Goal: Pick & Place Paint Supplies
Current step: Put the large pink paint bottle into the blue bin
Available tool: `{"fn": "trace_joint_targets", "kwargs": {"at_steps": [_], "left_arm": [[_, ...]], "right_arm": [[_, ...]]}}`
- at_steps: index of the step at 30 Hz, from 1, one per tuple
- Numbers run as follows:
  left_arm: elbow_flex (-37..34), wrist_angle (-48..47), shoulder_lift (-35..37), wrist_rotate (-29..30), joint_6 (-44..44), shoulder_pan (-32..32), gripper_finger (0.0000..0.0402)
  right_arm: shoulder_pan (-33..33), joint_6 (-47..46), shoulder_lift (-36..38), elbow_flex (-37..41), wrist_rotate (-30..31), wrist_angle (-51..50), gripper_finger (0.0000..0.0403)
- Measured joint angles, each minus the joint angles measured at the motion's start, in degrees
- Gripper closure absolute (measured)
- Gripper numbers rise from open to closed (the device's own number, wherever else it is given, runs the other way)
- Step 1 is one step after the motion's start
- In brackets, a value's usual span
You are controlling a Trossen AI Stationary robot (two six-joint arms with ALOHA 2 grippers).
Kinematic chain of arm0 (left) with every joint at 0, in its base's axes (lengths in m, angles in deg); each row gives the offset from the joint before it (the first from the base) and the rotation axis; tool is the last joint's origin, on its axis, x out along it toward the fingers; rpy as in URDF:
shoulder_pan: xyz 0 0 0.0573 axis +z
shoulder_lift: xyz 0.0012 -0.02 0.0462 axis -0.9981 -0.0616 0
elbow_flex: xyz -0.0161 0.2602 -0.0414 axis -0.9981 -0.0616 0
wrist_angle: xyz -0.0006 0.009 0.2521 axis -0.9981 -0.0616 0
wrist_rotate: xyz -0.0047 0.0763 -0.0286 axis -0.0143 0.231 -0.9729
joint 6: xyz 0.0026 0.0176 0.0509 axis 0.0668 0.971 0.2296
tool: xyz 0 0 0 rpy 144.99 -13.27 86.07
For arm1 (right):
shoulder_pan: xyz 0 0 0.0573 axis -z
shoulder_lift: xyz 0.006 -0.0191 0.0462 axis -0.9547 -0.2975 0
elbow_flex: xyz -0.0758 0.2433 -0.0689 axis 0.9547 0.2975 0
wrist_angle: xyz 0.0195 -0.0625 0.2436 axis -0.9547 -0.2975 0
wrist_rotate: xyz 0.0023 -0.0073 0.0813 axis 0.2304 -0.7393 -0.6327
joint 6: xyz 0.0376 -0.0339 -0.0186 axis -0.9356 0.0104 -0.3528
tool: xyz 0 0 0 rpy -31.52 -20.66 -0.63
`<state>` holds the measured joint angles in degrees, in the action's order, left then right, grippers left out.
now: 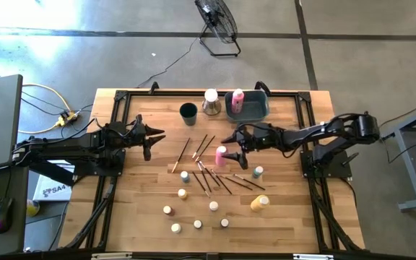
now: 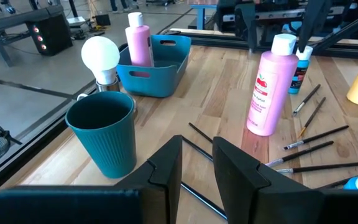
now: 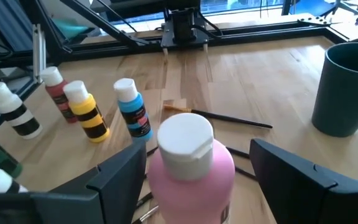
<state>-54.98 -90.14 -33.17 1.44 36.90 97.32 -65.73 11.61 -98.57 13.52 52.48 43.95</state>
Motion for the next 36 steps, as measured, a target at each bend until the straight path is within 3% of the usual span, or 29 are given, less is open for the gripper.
{"fn": "trace_joint_targets", "kwargs": {"at_steps": [5,36], "left_arm": [[0.0,-0.01,0.0,-0.02,0.02,0.0,0.0316],[0.0,-0.06,-0.02,-0.09,0.02,0.0,0.0316]], "right_arm": [[0.0,0.0,-1.21,0.0,0.02,4.12,0.0123],[0.04,-0.44,-1.23,0.0,-0.02,3.17,0.0123]]}}
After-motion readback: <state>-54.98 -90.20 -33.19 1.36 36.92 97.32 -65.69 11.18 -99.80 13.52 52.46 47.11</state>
